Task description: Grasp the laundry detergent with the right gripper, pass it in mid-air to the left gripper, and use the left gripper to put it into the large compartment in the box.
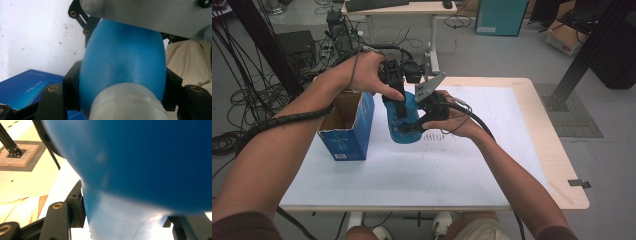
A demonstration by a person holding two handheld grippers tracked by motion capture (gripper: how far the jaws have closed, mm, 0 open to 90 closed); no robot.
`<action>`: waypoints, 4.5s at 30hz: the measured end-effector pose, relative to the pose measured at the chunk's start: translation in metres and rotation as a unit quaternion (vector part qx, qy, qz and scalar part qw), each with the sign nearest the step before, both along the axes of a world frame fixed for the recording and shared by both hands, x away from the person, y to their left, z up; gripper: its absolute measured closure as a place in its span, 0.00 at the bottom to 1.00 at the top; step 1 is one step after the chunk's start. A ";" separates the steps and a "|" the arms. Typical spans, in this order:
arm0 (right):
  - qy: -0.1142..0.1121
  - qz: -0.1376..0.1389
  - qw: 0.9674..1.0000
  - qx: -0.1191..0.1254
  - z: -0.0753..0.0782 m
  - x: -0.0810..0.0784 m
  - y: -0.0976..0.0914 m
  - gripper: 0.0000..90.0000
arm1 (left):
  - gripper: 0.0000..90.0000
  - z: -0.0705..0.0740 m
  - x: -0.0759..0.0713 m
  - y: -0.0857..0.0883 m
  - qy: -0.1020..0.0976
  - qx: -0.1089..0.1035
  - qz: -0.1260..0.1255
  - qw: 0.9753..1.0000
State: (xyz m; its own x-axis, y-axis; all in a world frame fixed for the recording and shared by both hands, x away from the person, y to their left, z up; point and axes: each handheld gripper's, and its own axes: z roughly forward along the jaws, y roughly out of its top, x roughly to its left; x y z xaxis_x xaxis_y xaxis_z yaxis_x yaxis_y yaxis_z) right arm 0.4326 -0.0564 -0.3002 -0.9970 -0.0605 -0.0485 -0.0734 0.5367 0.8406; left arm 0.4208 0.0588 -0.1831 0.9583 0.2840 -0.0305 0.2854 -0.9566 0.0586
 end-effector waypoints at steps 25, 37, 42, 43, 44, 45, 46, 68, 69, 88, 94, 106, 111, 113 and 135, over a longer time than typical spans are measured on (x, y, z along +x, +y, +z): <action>0.020 -0.036 0.999 -0.002 0.002 -0.001 -0.011 0.27 | 0.41 -0.002 -0.005 0.003 -0.015 -0.004 0.046 0.999; -0.001 -0.089 0.993 -0.076 0.018 0.002 -0.053 0.23 | 0.41 0.018 0.001 0.012 -0.008 0.013 0.069 0.998; 0.021 -0.128 0.985 -0.110 0.022 0.005 -0.075 0.18 | 0.41 0.031 0.005 0.020 0.002 0.014 0.108 0.994; 0.026 -0.134 0.984 -0.113 0.023 0.006 -0.079 0.18 | 0.41 0.034 0.005 0.021 0.002 0.015 0.112 0.994; 0.025 -0.141 0.983 -0.116 0.025 0.006 -0.082 0.17 | 0.41 0.036 0.005 0.022 -0.002 0.016 0.118 0.993; 0.024 -0.150 0.981 -0.119 0.027 0.007 -0.086 0.16 | 0.41 0.038 0.006 0.023 -0.006 0.017 0.125 0.992; 0.027 -0.159 0.980 -0.119 0.029 0.007 -0.089 0.15 | 0.41 0.040 0.006 0.024 -0.009 0.018 0.130 0.991; 0.033 -0.232 0.961 -0.145 0.051 0.012 -0.140 0.12 | 0.41 0.117 0.024 0.069 -0.029 0.039 0.259 0.965; 0.034 -0.232 0.961 -0.145 0.051 0.013 -0.141 0.12 | 0.41 0.120 0.025 0.072 -0.026 0.040 0.271 0.961; 0.032 -0.244 0.957 -0.154 0.051 0.014 -0.154 0.12 | 0.41 0.143 0.040 0.112 -0.032 0.022 0.424 0.905; 0.032 -0.251 0.956 -0.151 0.051 0.014 -0.159 0.11 | 0.41 0.144 0.044 0.121 -0.030 0.022 0.463 0.885; 0.023 -0.259 0.954 -0.146 0.054 0.014 -0.169 0.11 | 0.41 0.140 0.050 0.137 -0.027 0.023 0.520 0.853; 0.023 -0.261 0.954 -0.148 0.055 0.014 -0.169 0.11 | 0.41 0.136 0.051 0.141 -0.026 0.020 0.537 0.843; 0.019 -0.259 0.954 -0.147 0.055 0.014 -0.169 0.11 | 0.41 0.135 0.052 0.144 -0.027 0.017 0.547 0.837; 0.012 -0.262 0.955 -0.140 0.059 0.014 -0.172 0.11 | 0.41 0.123 0.050 0.163 -0.034 0.014 0.579 0.815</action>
State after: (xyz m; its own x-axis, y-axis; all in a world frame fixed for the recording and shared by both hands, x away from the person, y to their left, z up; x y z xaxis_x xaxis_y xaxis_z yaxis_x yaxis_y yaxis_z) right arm 0.4466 -0.2281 -0.2409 -0.8942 0.4406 -0.0797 0.2856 0.6985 0.6562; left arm 0.4707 0.2222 -0.0604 0.0468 0.9983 0.0337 0.9943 -0.0498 0.0942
